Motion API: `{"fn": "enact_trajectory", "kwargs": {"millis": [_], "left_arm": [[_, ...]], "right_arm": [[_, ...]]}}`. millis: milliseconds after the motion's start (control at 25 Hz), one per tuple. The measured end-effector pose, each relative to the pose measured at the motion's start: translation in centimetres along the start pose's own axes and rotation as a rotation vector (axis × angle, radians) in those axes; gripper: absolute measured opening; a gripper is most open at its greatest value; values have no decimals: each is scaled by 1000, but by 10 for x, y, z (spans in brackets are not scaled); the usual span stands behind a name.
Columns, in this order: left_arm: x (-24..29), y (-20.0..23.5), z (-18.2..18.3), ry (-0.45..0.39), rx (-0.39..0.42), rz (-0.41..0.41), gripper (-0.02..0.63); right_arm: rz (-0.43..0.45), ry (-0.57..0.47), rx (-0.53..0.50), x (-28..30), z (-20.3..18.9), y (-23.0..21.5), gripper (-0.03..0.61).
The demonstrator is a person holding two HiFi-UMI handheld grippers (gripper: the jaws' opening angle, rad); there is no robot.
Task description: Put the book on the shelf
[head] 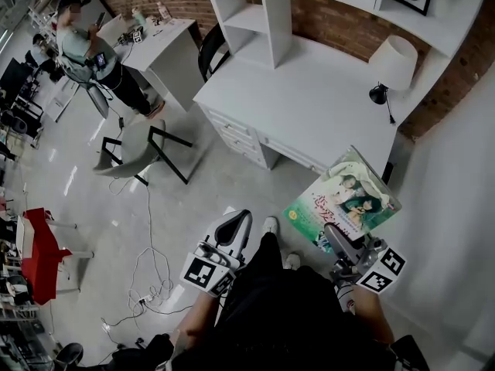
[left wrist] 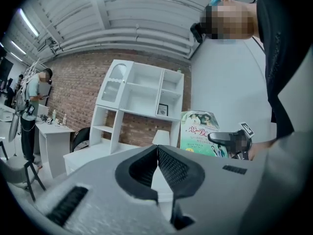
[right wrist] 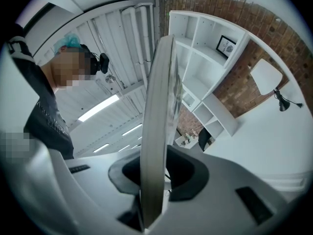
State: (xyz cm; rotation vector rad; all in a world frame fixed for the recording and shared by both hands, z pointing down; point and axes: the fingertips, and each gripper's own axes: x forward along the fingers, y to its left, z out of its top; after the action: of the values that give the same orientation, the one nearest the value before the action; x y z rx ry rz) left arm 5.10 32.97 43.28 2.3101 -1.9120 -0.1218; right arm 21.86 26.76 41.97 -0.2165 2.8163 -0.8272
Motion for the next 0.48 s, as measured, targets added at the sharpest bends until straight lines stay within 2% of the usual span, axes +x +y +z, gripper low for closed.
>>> {"fn": "enact_trajectory", "kwargs": {"millis": [320, 480], "left_arm": [[37, 49, -1, 19, -35, -28, 18], [59, 68, -4, 41, -50, -56, 18]], "right_arm": [[-31, 12, -13, 43, 13, -23, 80], [-56, 7, 16, 62, 14, -42, 80]]}}
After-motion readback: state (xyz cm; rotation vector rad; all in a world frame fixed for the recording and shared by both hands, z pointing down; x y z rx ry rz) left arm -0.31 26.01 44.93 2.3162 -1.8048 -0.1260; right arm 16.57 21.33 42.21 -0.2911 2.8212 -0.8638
